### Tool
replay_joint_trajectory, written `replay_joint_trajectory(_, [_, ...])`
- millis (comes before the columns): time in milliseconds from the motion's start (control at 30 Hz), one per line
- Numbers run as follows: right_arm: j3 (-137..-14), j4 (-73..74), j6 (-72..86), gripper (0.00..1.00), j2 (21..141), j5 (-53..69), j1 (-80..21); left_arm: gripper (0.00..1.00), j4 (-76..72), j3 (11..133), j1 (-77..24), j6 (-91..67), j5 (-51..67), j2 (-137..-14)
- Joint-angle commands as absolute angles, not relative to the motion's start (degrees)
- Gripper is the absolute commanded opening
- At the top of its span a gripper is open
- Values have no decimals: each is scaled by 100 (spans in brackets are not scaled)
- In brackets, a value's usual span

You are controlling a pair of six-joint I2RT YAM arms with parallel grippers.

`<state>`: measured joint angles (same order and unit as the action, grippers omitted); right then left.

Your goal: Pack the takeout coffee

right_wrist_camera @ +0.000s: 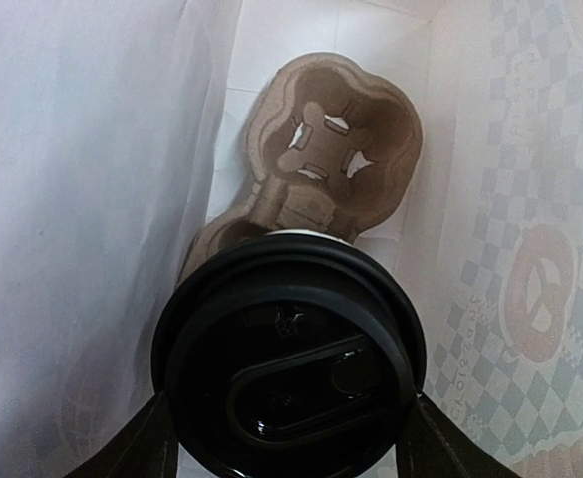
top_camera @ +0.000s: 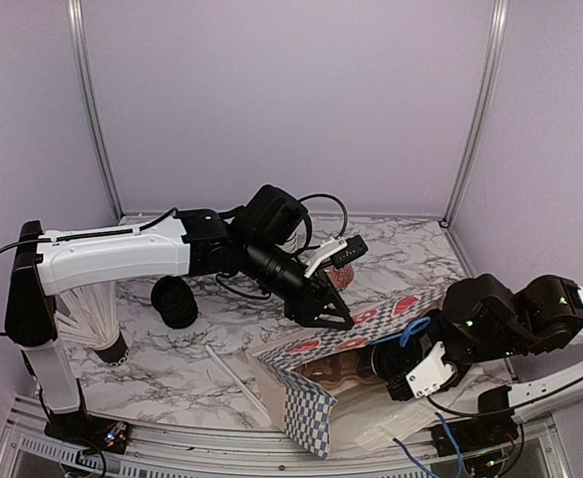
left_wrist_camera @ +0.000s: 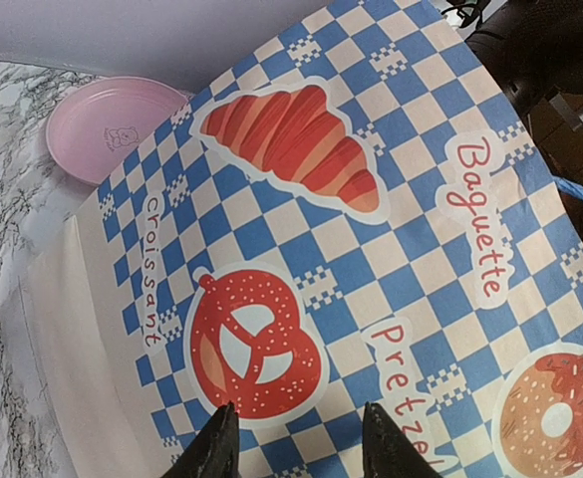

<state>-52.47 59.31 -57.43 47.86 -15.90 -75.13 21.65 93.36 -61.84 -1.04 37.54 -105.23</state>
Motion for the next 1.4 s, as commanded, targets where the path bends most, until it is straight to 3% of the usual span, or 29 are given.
replay_joint_trajectory(0, [-5415,6082,-6029,34,4697,-1336,-7556,43,2042,9431,-6205,-27,3867,-10617])
replay_joint_trajectory(1367, [-5116,5444,-5789,31,5240,-1598,-7542,44,2048,9143,-6061,166,3400,-10468])
